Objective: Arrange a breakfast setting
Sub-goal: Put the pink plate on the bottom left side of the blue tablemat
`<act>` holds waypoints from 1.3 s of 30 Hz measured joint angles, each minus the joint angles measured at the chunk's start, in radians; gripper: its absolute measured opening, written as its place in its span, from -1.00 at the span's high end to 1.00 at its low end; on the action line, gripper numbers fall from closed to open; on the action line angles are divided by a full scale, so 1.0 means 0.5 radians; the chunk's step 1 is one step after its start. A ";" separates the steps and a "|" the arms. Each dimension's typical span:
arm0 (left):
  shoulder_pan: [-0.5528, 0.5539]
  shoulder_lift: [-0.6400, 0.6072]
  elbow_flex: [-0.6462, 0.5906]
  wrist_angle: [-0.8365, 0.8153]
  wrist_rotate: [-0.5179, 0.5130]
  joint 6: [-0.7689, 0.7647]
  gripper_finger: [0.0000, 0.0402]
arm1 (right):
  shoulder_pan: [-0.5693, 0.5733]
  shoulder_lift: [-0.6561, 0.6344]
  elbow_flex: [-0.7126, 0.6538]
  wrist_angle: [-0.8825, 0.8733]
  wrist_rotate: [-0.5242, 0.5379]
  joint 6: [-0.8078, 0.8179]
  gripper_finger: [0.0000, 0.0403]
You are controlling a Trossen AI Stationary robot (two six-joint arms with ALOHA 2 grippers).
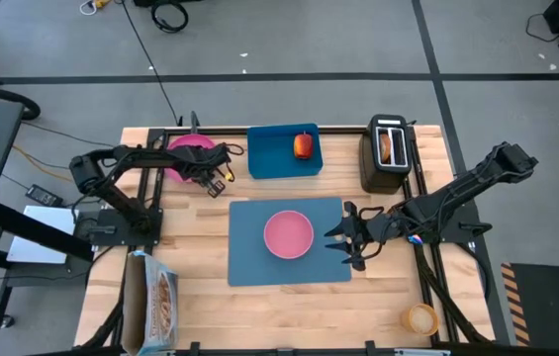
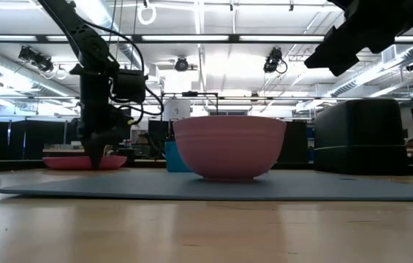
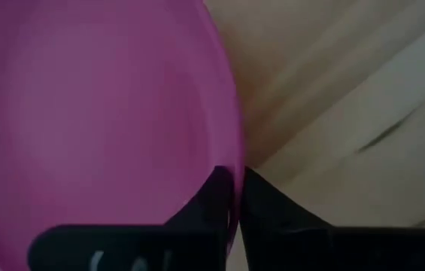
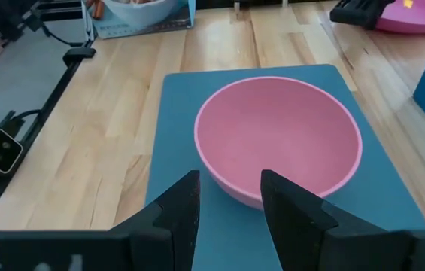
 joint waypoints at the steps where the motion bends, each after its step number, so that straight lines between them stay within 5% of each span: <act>1: -0.016 0.000 0.000 -0.007 -0.001 0.015 0.91 | -0.001 -0.003 0.000 0.002 0.000 -0.010 0.26; 9: -0.362 -0.075 0.199 -0.506 -0.026 -0.010 0.91 | -0.063 -0.079 -0.001 -0.026 0.015 -0.121 0.26; 20: -1.358 -0.179 0.596 -1.069 -0.047 -0.404 0.91 | -0.248 -0.143 -0.001 -0.077 0.020 -0.323 0.26; 29: -2.187 -0.170 0.799 -0.977 0.077 -0.677 0.92 | -0.370 -0.157 0.038 -0.151 0.033 -0.417 0.26; 39: -2.458 -0.092 0.855 -0.441 0.138 -0.613 0.92 | -0.233 -0.150 0.532 -0.625 0.190 -0.421 0.26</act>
